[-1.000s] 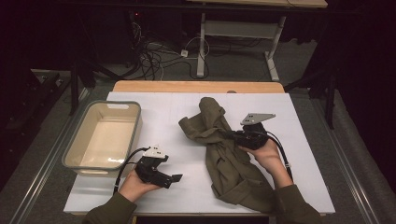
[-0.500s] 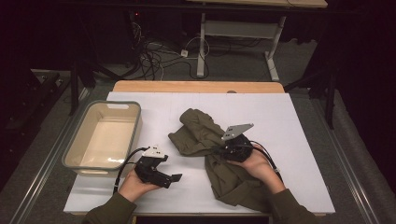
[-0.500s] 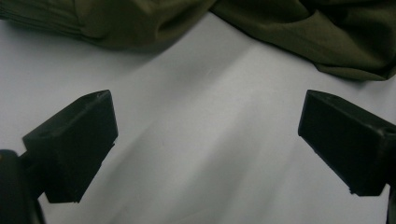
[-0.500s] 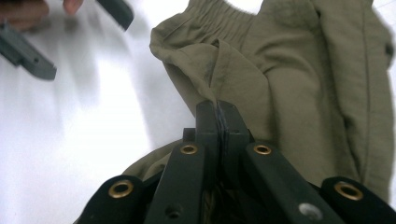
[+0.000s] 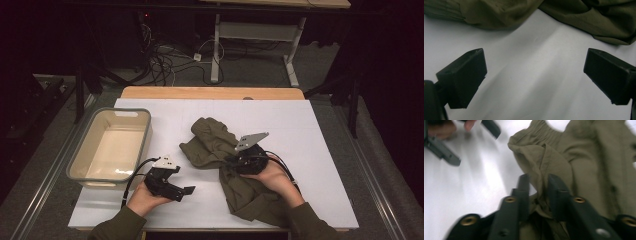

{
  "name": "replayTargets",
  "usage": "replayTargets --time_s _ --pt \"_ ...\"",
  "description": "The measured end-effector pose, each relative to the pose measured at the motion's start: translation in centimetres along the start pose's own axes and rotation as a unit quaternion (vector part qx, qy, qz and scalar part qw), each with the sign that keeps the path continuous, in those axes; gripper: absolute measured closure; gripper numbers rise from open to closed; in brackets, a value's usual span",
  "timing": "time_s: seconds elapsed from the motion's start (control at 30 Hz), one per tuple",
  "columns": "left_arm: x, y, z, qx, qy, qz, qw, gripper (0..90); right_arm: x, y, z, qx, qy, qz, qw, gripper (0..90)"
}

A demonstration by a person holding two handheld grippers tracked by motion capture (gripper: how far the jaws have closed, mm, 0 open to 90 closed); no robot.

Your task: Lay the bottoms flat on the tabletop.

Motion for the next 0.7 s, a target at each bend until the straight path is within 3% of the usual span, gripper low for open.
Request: replayTargets --time_s 0.17,0.37,0.53,0.7 --pt "0.0 -0.1 0.0 -0.001 0.000 0.000 1.0000 4.7 1.6 1.8 -1.4 0.031 -0.016 0.038 0.9987 60.3" --pt "0.0 -0.1 0.1 -0.003 0.000 0.000 1.0000 4.7 4.6 4.1 -2.0 0.068 -0.052 0.085 0.9926 58.2" --pt "0.0 -0.2 0.1 -0.003 0.000 0.000 1.0000 4.7 6.6 3.5 -0.1 0.050 -0.090 0.104 0.9893 57.9" --pt "0.0 -0.1 0.0 -0.002 0.000 0.000 1.0000 4.7 6.9 1.9 0.8 0.029 -0.097 0.096 0.9902 55.9"
Point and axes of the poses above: each handheld gripper's, and its own axes: y roughly backward along the jaws, z roughly out of its underside, x roughly to its right, the point moved 6 cm from there along -y, roughly forward along the jaws, and after that the axes turned 12 degrees about x, right-handed, at the moved point
